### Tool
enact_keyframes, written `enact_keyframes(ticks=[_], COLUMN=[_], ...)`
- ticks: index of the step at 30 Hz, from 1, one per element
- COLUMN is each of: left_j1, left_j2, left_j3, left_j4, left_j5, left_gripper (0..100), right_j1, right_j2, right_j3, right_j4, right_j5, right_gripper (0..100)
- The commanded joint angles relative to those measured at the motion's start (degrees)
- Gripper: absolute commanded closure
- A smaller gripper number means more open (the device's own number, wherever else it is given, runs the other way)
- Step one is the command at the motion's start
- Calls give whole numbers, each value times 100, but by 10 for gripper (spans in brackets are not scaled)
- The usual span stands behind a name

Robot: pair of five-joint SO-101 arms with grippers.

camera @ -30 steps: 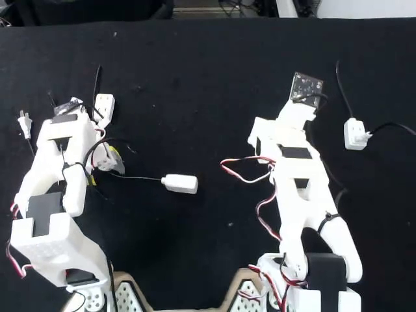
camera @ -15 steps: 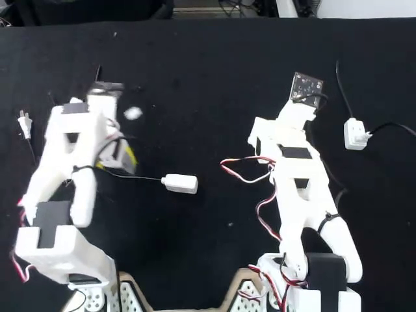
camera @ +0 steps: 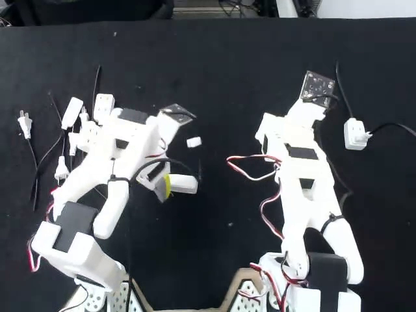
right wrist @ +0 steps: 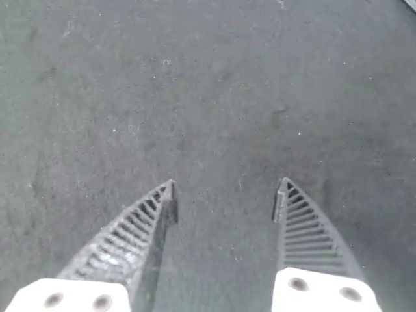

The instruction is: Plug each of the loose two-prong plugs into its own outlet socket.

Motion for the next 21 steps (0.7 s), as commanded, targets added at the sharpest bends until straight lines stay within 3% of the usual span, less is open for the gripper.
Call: enact_keyframes(ticks=[1,5,11,14,21], left_j1=[92,75,48,-259,-1341], left_j2=[-193,-193,-229,-193,-193], left_j3=[-57,-57,-338,-505,66], left_j4=[-695,-1292,-1433,-1503,-2532], left_j5=[229,905,1433,1574,1618], left_gripper=[733,733,733,733,733], right_j1=[97,97,97,88,88], right_j2=[-242,-242,-242,-242,-242], right_j3=[-154,-145,-145,-145,-145], right_j4=[-167,-167,-158,-149,-149], right_j5=[-53,-53,-53,-53,-53], right_gripper=[769,769,769,769,769])
